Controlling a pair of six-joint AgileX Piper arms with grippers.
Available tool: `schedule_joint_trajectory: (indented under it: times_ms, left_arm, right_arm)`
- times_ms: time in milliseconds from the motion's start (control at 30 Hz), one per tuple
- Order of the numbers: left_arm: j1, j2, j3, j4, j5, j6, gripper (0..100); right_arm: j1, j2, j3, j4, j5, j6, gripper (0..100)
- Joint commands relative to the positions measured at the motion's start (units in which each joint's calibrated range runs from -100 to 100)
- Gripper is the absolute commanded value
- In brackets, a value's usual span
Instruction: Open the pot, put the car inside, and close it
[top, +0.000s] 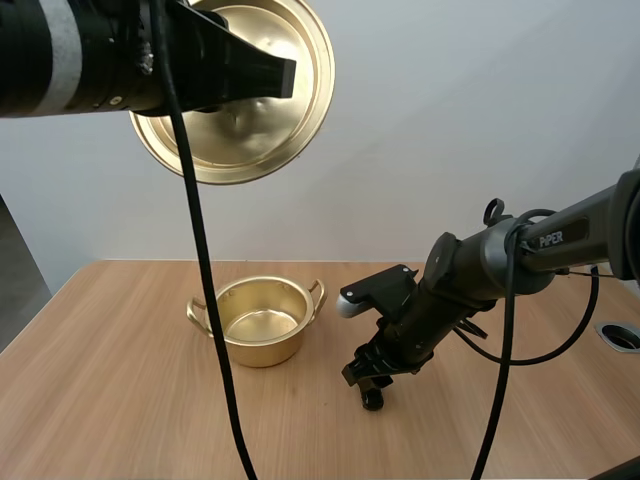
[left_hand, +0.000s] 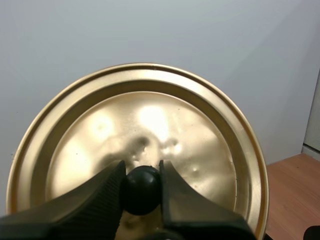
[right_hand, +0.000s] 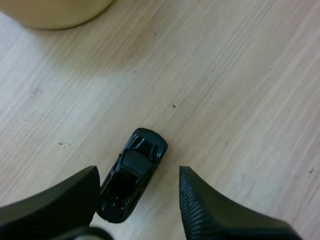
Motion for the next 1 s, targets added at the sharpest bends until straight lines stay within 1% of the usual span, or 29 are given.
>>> schedule_joint_trajectory:
  times_ms: [0,267,367,400,433,467,533,567,667,733,833,900,967]
  left_arm:
    - [-0.02,0.00,0.05,0.02,-0.02,-0.03,0]
    - [-0.02,0.00,0.05,0.02,-0.02,-0.03,0]
    - [-0.02,0.00,0.05,-0.10,-0.03,-0.03,0]
    - [-0.02,0.00,0.05,-0.10,-0.03,-0.03,0]
    - [-0.02,0.00,0.05,-0.10,0.15,-0.03,0]
    - [-0.02,0.00,0.05,-0.10,0.15,-0.03,0]
    - [-0.02,0.00,0.05,-0.10,0.47,-0.03,0]
    - [-0.02,0.00,0.05,-0.10,0.47,-0.03,0]
    - [-0.02,0.00,0.05,0.01,0.65,-0.03,0]
    - [-0.02,0.00,0.05,0.36,0.65,-0.03,0]
    - [-0.02,0.00,0.05,1.59,0.89,-0.03,0]
    - [0.17,0.00,0.05,1.77,1.49,-0.03,0]
    - [1.11,0.00,0.05,1.41,2.31,-0.03,0]
  right_arm:
    - [0.00,0.81,-0.01,0.04,0.08,-0.23,80]
    - [0.17,3.03,-0.01,0.04,0.57,-0.89,78]
    - [1.06,4.26,-0.01,-0.09,0.79,-1.13,71]
    - [1.36,4.56,-0.01,-0.22,0.61,-1.13,65]
    - [1.65,4.72,-0.01,-0.62,0.61,-1.13,57]
    - [1.89,4.84,-0.01,-1.32,0.23,-1.13,42]
    - [1.90,4.84,-0.01,-2.25,-0.39,-1.13,4]
    - [1.90,4.52,-0.17,-2.79,-1.53,-1.13,0]
    - [1.90,1.68,-2.29,-3.34,-4.60,-0.95,0]
    - [1.90,-1.56,-3.91,-1.77,-9.71,-0.95,0]
    - [2.05,-6.69,-6.53,6.01,-17.01,-2.96,0]
    - [2.88,-7.73,-9.05,13.64,-17.21,-9.87,0]
    - [4.31,-7.22,-11.45,20.25,-16.17,-16.31,0]
